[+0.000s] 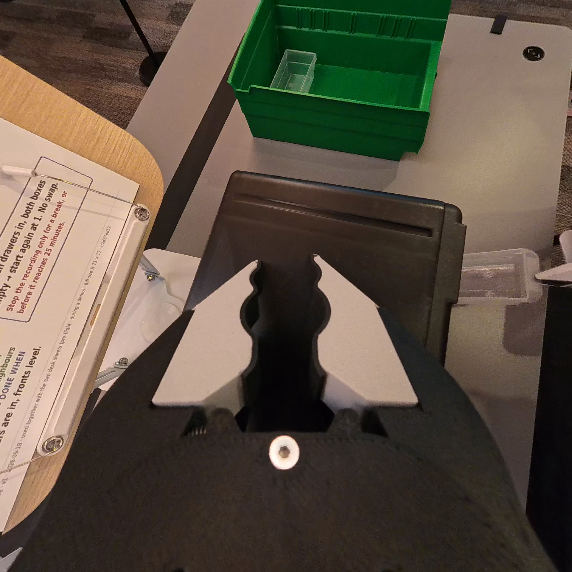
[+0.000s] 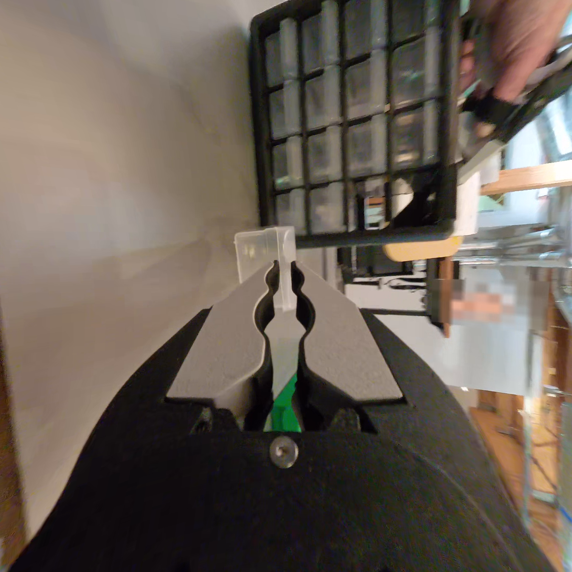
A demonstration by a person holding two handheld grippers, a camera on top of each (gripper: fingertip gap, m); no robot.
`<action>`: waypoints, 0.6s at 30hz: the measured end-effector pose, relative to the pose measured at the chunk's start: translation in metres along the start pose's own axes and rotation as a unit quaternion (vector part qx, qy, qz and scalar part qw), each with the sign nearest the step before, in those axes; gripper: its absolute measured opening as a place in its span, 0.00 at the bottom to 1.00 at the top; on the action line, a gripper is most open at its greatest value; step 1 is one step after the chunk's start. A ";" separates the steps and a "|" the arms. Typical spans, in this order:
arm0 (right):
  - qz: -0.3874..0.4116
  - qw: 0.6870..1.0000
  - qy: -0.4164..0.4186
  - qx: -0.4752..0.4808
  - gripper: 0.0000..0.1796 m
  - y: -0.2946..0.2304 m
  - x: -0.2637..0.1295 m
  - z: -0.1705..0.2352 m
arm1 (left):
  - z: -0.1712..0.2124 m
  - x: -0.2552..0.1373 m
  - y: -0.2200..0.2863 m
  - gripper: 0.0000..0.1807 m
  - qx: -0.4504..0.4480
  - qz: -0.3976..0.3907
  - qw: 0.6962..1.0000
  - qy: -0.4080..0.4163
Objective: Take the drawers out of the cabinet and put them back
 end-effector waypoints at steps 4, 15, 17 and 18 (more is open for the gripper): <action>-0.081 0.995 -0.036 0.043 0.05 -0.029 -0.009 0.020 | 0.000 0.000 0.000 0.16 0.002 -0.001 1.000 0.000; -0.235 0.833 -0.138 0.482 0.66 0.002 0.019 0.031 | 0.000 0.000 0.000 0.16 0.002 -0.003 1.000 0.000; -0.246 0.803 -0.165 0.517 0.68 -0.002 0.039 0.035 | 0.000 0.000 0.000 0.16 0.003 -0.005 1.000 0.001; -0.252 0.799 -0.177 0.516 0.69 -0.007 0.049 0.039 | 0.000 0.000 0.000 0.16 0.004 -0.006 1.000 0.001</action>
Point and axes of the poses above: each gripper's, where its closed fingertips meet, x out along the fingers, z out of its underside, y = z × x across the jaws, the point moved 4 cm from there along -x, back along the fingers, and after that the axes turned 5 degrees about y, right-handed, at the moved point
